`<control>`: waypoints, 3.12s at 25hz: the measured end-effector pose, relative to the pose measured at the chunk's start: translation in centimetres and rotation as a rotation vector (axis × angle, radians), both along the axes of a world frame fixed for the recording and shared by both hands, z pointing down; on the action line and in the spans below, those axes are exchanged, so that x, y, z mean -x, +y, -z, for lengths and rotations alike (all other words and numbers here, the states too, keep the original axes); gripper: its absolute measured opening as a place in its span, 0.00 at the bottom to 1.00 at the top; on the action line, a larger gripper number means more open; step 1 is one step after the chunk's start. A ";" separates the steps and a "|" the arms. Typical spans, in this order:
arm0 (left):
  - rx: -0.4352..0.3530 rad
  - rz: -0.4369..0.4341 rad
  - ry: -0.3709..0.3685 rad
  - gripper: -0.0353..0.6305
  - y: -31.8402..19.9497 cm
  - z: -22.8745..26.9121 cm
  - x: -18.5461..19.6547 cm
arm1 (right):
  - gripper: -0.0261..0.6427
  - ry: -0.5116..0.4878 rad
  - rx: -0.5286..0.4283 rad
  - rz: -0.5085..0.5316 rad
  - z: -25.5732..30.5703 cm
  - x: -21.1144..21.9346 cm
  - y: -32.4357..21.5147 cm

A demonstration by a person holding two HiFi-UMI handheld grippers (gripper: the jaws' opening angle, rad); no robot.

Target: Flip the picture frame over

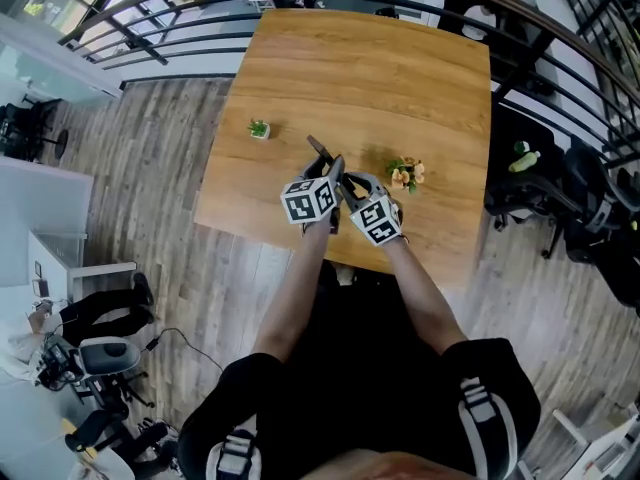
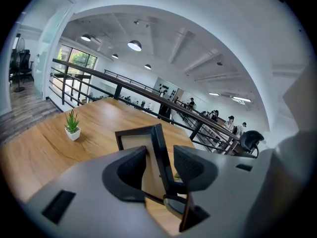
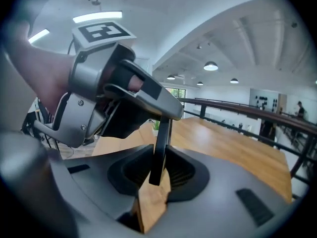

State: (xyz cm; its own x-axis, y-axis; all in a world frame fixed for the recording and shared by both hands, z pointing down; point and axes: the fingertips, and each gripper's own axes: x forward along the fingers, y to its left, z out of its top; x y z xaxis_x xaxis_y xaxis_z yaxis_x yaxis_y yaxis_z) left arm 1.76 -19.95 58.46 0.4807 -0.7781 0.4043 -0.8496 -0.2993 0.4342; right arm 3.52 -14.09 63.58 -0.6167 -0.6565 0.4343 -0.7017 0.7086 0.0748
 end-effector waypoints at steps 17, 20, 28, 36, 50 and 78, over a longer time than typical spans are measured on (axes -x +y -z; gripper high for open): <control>0.029 0.049 0.183 0.21 -0.2 -0.1 4.6 | 0.19 0.165 -0.110 0.027 0.0 3.7 0.6; 0.032 0.022 0.207 0.20 -0.3 -0.1 5.5 | 0.20 0.145 -0.081 0.036 0.0 4.8 0.6; -0.003 -0.045 0.220 0.19 -0.7 1.0 8.3 | 0.26 -0.140 0.051 0.047 1.1 6.3 0.3; -0.030 -0.113 0.236 0.19 -0.9 1.5 10.8 | 0.27 -0.333 0.079 -0.143 2.3 5.0 -2.6; -0.064 -0.377 0.334 0.19 1.8 0.6 8.6 | 0.21 -0.333 0.135 -0.301 -0.5 2.1 -2.8; 0.022 -0.809 0.570 0.19 4.4 1.2 9.6 | 0.27 -0.536 0.262 -0.199 -1.1 3.4 -1.2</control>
